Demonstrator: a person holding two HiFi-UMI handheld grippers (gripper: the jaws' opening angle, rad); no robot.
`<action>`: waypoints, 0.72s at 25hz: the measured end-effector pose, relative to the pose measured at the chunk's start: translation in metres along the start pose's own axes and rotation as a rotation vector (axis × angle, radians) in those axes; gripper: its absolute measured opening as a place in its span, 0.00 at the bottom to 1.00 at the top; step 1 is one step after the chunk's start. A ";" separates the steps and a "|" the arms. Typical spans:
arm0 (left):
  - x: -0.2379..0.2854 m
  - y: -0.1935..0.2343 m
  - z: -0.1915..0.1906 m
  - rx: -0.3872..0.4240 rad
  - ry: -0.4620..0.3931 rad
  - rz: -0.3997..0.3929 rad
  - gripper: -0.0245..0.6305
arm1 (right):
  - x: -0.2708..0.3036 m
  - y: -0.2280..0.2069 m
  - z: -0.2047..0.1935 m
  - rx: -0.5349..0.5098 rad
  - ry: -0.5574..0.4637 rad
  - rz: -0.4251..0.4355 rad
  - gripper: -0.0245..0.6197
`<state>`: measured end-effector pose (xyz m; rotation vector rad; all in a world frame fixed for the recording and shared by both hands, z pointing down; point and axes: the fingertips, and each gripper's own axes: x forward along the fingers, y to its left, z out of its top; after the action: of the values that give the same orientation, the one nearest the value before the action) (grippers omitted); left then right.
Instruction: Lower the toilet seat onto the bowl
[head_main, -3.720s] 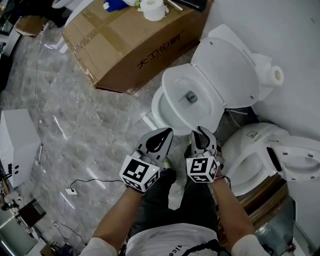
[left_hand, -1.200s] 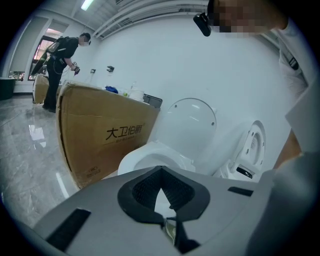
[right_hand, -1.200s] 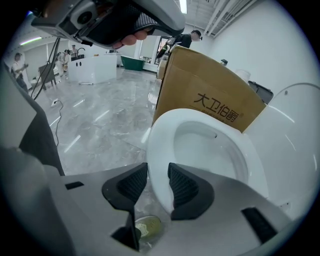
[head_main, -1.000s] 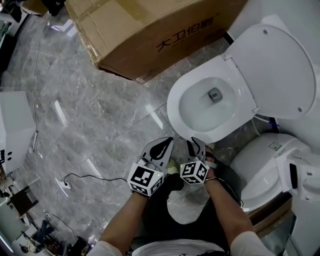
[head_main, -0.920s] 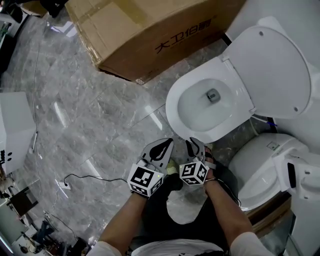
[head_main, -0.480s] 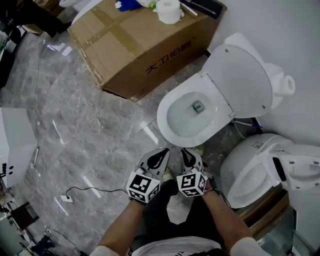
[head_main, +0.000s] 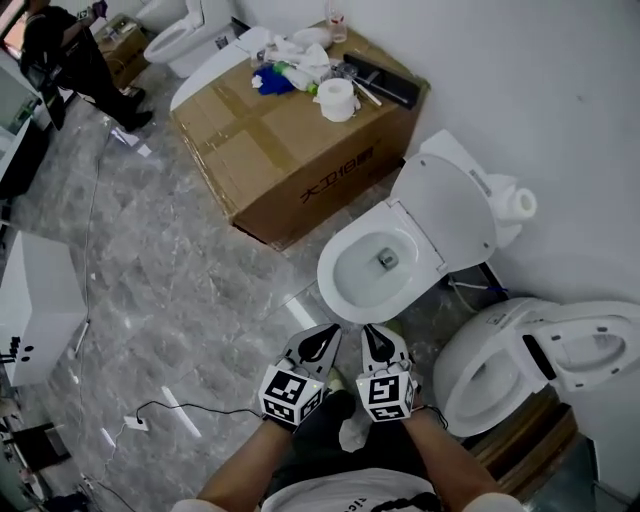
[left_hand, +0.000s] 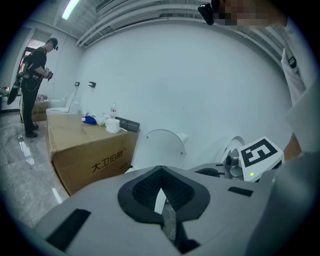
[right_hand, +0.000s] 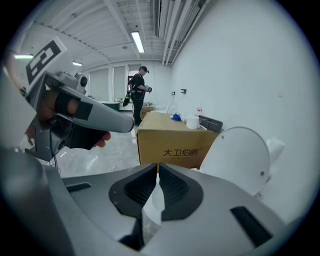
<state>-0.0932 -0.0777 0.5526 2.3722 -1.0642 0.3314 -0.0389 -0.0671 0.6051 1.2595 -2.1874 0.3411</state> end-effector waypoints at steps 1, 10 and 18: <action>-0.006 -0.004 0.010 0.007 -0.008 0.005 0.05 | -0.009 -0.003 0.013 0.008 -0.019 -0.007 0.08; -0.054 -0.053 0.095 0.083 -0.090 0.001 0.05 | -0.089 -0.019 0.119 0.058 -0.181 -0.055 0.08; -0.088 -0.087 0.156 0.133 -0.167 -0.021 0.05 | -0.146 -0.027 0.187 0.072 -0.301 -0.097 0.08</action>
<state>-0.0845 -0.0586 0.3546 2.5650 -1.1224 0.2051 -0.0277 -0.0694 0.3666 1.5349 -2.3684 0.2026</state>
